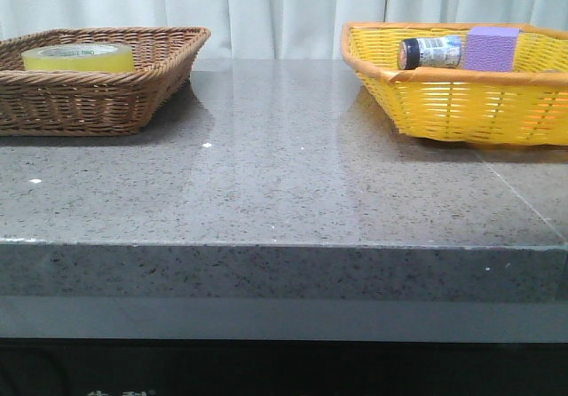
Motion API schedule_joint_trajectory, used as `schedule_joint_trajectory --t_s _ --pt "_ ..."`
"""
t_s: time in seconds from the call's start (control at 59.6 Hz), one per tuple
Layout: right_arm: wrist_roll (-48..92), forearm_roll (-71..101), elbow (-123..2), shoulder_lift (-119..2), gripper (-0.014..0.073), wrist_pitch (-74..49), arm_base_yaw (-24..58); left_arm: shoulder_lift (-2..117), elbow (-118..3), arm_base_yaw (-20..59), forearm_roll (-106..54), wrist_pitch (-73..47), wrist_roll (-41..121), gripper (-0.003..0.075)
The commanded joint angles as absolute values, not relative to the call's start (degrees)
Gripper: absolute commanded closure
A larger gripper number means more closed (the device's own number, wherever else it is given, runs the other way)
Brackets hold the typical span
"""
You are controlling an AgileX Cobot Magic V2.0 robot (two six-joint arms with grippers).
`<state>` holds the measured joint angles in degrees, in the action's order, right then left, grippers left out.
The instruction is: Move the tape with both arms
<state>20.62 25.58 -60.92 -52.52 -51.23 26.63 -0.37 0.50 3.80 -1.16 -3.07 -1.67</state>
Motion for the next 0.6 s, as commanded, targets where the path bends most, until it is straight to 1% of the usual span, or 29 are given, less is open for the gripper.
schedule_joint_trajectory --t_s 0.0,0.504,0.588 --pt "21.0 27.3 -62.1 -52.3 0.0663 -48.5 26.4 -1.6 2.7 3.7 -1.7 1.5 -1.5 0.074" --pt "21.0 27.4 -61.7 -52.1 0.0663 -48.0 26.5 -1.4 2.7 3.7 -1.7 1.5 -1.5 0.074" --pt "23.1 24.9 -59.1 -48.1 0.0663 -44.6 24.2 -1.4 2.7 3.7 -1.7 1.5 -1.5 0.074"
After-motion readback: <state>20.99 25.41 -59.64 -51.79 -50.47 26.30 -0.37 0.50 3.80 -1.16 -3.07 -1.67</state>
